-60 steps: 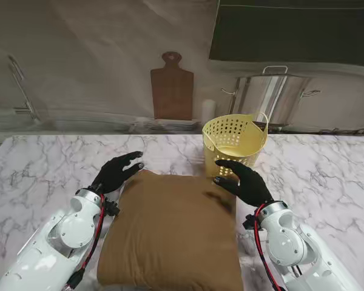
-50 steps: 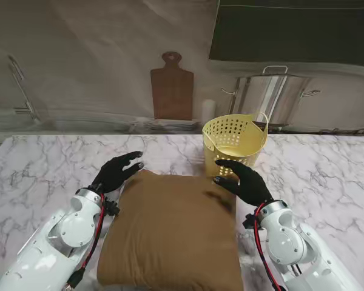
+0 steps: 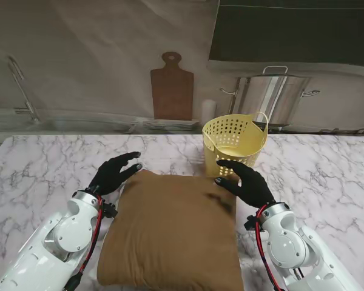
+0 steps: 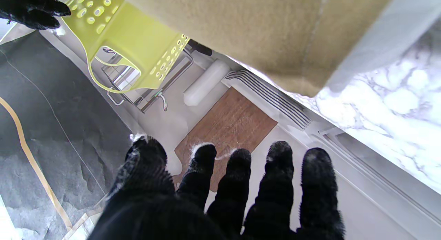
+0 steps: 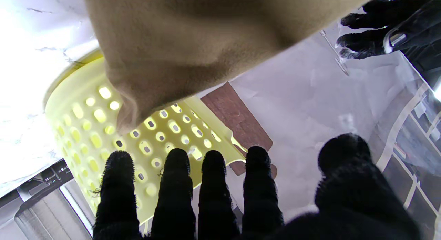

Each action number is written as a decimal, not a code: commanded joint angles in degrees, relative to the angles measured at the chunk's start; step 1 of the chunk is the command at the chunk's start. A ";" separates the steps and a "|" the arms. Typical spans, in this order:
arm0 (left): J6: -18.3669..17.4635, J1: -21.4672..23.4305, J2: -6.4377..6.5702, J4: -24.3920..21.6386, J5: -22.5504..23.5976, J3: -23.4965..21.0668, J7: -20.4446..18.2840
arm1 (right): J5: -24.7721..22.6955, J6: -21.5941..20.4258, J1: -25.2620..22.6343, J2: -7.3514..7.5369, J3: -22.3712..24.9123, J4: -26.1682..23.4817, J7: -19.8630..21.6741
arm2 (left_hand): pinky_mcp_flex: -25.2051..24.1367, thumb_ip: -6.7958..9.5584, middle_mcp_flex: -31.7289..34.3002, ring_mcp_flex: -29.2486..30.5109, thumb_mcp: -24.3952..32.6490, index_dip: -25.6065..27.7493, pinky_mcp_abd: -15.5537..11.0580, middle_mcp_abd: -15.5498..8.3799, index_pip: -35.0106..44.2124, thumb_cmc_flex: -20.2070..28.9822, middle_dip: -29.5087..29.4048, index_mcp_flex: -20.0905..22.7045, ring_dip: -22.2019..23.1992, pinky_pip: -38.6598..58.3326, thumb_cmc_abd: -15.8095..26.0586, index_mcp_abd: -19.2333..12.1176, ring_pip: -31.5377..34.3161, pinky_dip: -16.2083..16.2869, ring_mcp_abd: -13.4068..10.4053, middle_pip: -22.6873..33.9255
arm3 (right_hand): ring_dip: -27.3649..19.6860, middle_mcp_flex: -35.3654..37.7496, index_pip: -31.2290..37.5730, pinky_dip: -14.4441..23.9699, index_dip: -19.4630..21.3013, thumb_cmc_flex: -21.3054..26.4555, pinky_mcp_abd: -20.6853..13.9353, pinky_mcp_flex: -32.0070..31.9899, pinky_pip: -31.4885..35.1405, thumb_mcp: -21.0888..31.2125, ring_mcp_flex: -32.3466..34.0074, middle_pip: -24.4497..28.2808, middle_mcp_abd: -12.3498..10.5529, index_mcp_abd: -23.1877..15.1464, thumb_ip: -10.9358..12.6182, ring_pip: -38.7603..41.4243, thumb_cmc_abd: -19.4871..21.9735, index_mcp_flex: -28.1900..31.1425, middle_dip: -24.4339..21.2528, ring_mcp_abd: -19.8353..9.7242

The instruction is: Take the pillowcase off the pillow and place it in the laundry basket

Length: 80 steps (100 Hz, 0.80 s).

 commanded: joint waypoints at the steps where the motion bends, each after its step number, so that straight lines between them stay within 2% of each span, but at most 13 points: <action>1: 0.00 0.38 0.46 -0.81 0.84 -0.79 -1.91 | -0.08 -0.33 -0.42 -0.09 0.12 -0.48 -0.18 | -0.47 0.88 -4.19 -1.36 -0.01 0.72 0.49 0.46 -0.17 -0.42 -0.48 0.42 0.00 -26.96 3.52 -0.27 -0.48 0.77 -0.01 -1.79 | 0.65 0.79 -0.50 0.42 0.01 -2.31 0.50 -0.63 -0.40 0.25 0.57 -1.12 -0.25 -0.20 0.08 -1.08 0.22 0.80 0.01 0.16; 14: -1.38 0.73 1.50 -1.70 3.40 -3.13 -5.33 | -0.03 -0.66 -0.42 -0.07 0.27 -0.50 -0.11 | -0.94 0.80 -11.54 -3.86 -0.31 0.68 -0.07 0.24 -0.54 -0.80 -1.50 -0.70 -0.35 -27.17 2.64 -0.40 -1.24 0.69 -0.62 -3.58 | 0.65 0.68 -0.51 0.40 0.00 -2.33 0.41 -0.68 -0.46 0.25 0.46 -1.19 -0.21 -0.19 0.07 -1.11 0.24 0.82 0.00 0.31; 24: -3.65 1.23 2.79 -2.21 6.15 -6.03 -9.90 | -0.30 -0.92 -0.85 -0.11 0.59 -0.83 -0.51 | -0.92 1.05 -11.77 -3.39 -0.11 -1.36 0.35 0.08 -4.85 -4.45 -3.23 -9.46 -1.09 -28.00 -1.28 1.11 -1.40 0.23 -0.70 -3.13 | 0.67 0.69 -0.60 0.41 -0.02 -2.31 0.41 -0.60 -0.46 0.26 0.54 -1.21 0.03 -0.11 0.08 -1.07 0.21 0.62 0.00 0.34; 39: -6.34 3.73 4.48 -4.40 8.93 -11.13 -16.89 | -0.47 -0.85 -1.31 -0.17 0.75 -1.25 -0.91 | -1.00 1.26 -10.12 -2.83 -0.03 -5.75 1.43 -0.12 -8.71 -8.03 -4.08 -14.96 -1.90 -30.10 -7.95 2.43 -1.81 -0.44 -0.48 -2.87 | 0.68 0.53 -0.77 0.39 -0.06 -2.34 0.39 -0.74 -0.56 0.26 0.38 -1.27 0.34 0.01 0.07 -1.12 0.27 0.31 0.00 0.47; 54: -9.71 6.63 5.76 -5.85 11.32 -15.21 -22.15 | -1.21 -0.90 -1.84 -0.13 0.44 -1.93 -1.23 | -0.58 1.73 -9.10 -2.19 0.67 -9.68 1.69 -0.75 -9.26 -10.23 -4.29 -16.76 -2.62 -32.25 -13.00 1.98 -2.29 -0.95 -0.87 -2.75 | 0.70 0.51 -0.80 0.40 -0.04 -2.39 0.44 -0.71 -0.60 0.24 0.45 -1.27 0.47 -0.02 0.07 -1.10 0.29 0.29 0.01 0.51; 68: -9.70 7.80 6.79 -6.21 11.77 -17.17 -27.70 | -1.45 -0.98 -1.86 -0.11 0.28 -1.99 -1.28 | -0.54 1.65 -10.54 -2.99 0.85 -11.88 1.63 -1.04 -9.62 -12.32 -4.59 -19.42 -3.05 -34.62 -15.34 0.95 -2.77 -1.00 -0.74 -2.99 | 0.68 0.59 -0.91 0.40 -0.07 -2.42 0.50 -0.64 -0.62 0.27 0.46 -1.29 0.48 0.03 0.08 -1.13 0.24 0.14 0.00 0.57; 80: -9.80 7.52 7.20 -5.28 12.51 -17.03 -29.41 | -0.93 -0.67 -1.60 -0.14 0.26 -1.71 -1.04 | -0.59 1.44 -11.12 -3.34 0.85 -12.27 1.55 -1.13 -9.34 -12.76 -4.66 -18.98 -3.12 -35.08 -15.86 -0.21 -2.88 -0.73 -0.81 -3.10 | 0.67 0.51 -0.97 0.38 -0.07 -2.35 0.38 -0.80 -0.71 0.32 0.29 -1.33 0.47 0.07 0.09 -1.18 0.25 0.07 -0.01 0.66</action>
